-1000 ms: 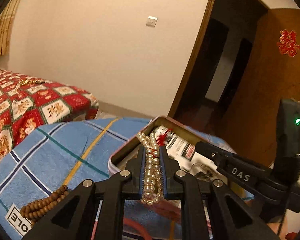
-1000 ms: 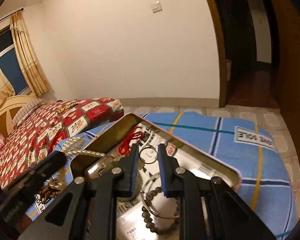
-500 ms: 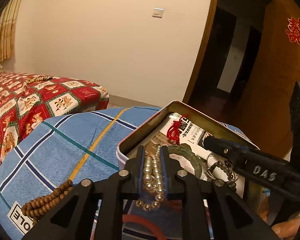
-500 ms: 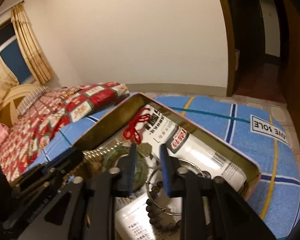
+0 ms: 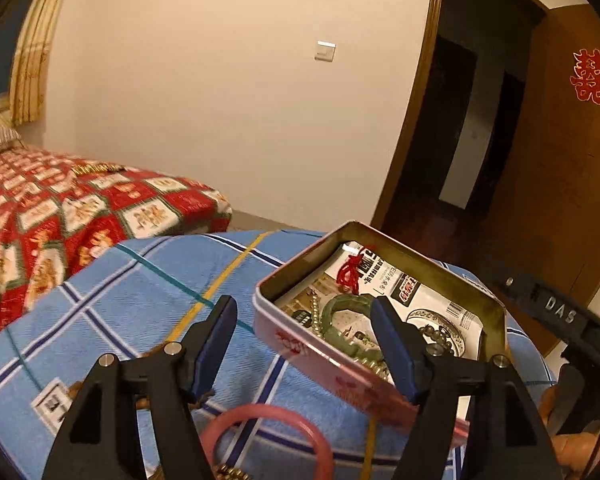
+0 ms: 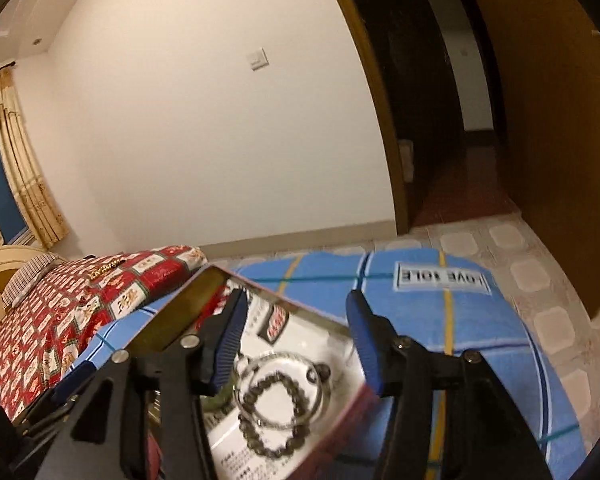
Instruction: Organize jewelry
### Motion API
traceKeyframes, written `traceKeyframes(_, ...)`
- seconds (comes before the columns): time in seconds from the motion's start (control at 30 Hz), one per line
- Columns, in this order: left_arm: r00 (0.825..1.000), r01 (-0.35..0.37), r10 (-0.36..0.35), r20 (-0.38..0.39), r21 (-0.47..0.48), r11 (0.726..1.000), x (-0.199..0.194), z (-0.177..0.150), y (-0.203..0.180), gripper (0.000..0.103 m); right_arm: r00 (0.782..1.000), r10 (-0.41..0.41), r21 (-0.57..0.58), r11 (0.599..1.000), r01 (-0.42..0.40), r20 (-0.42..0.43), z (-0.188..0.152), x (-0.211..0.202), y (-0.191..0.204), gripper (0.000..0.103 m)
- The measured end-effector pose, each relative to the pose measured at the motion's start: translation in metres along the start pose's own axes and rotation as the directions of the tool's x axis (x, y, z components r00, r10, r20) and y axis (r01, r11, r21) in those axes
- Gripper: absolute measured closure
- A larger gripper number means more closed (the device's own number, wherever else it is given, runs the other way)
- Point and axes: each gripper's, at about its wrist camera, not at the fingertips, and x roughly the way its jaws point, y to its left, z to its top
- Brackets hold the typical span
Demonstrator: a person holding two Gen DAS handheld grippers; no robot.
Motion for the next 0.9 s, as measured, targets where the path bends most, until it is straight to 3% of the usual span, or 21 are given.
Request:
traceKeyframes(0.13, 0.999, -0.033, 0.033, 0.031, 0.005, 0.999, -0.02, -0.008, 0.001, 0.034, 1.0, -0.015, -0.014, 1.0, 0.015, -0.01, -0.01, -0.007, 0.004, 0.047)
traceKeyframes(0.27, 0.998, -0.045, 0.045, 0.042, -0.013, 0.999, -0.038, -0.019, 0.005, 0.034, 0.999, -0.035, -0.051, 0.998, 0.036, 0.012, -0.022, -0.021, 0.012, 0.032)
traceKeyframes(0.57, 0.997, -0.072, 0.072, 0.028, -0.009, 0.997, -0.066, -0.041, 0.007, 0.034, 0.999, -0.012, -0.072, 0.997, 0.009, -0.05, -0.053, -0.038, 0.027, 0.032)
traceKeyframes(0.9, 0.996, -0.081, 0.082, 0.022, -0.065, 0.995, -0.087, -0.054, 0.024, 0.034, 0.998, -0.016, -0.099, 0.995, 0.01, -0.058, -0.068, -0.049, 0.04, 0.032)
